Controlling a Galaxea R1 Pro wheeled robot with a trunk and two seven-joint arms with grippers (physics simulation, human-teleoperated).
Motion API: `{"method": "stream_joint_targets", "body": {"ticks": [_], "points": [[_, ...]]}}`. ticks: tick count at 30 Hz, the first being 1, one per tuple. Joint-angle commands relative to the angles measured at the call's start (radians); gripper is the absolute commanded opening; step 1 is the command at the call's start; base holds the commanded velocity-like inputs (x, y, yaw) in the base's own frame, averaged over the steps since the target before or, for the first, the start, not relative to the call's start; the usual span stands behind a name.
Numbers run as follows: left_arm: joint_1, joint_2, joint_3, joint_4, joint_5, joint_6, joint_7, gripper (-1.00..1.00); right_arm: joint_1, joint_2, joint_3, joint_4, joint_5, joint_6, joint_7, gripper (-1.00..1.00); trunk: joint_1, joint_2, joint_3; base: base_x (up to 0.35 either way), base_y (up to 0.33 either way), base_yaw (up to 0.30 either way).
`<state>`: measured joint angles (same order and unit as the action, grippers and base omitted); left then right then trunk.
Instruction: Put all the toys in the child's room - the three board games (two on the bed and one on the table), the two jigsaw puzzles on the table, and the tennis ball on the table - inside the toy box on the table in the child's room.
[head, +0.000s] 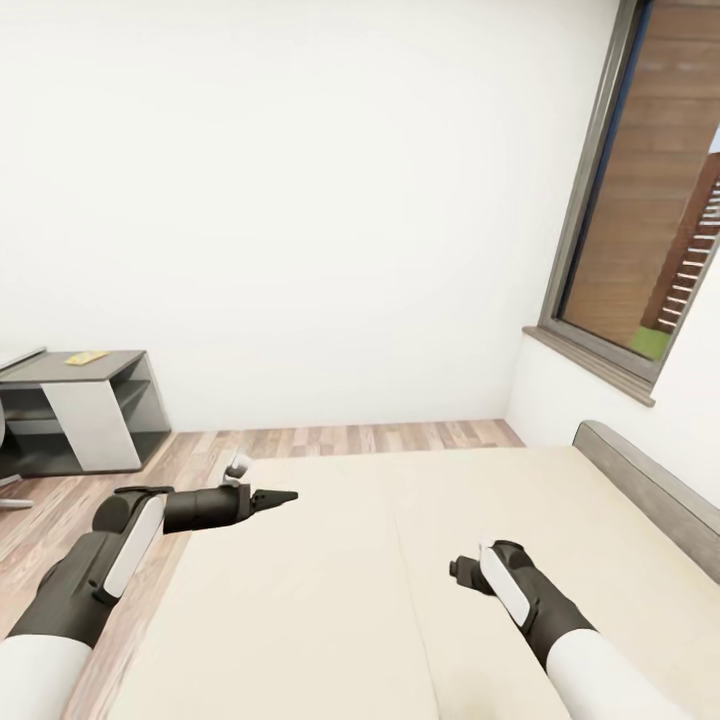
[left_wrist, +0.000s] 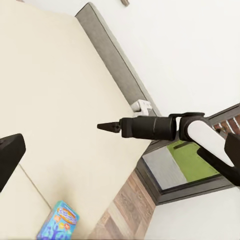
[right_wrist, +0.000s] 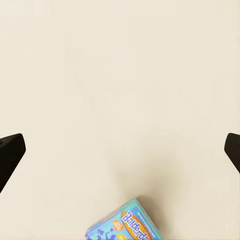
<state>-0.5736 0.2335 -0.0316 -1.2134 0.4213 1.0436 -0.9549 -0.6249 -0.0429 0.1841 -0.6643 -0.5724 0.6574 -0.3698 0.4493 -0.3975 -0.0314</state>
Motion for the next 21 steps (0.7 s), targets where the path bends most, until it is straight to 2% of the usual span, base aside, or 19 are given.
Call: {"method": "stream_joint_targets", "body": {"ticks": [1,21], "points": [[0.0,0.001,0.0,0.0,0.0,0.004,-0.003,1.0,-0.001,-0.001,0.008,-0.002,-0.01,0.001,-0.009,1.0,0.001,-0.003,-0.003,0.0,0.0,-0.005],[0.006,0.0,-0.002,-0.001,0.001,0.004,-0.004,1.0,-0.001,0.0,0.014,-0.01,-0.007,-0.007,-0.009,1.0,0.001,-0.003,-0.005,0.0,0.0,0.0]]}}
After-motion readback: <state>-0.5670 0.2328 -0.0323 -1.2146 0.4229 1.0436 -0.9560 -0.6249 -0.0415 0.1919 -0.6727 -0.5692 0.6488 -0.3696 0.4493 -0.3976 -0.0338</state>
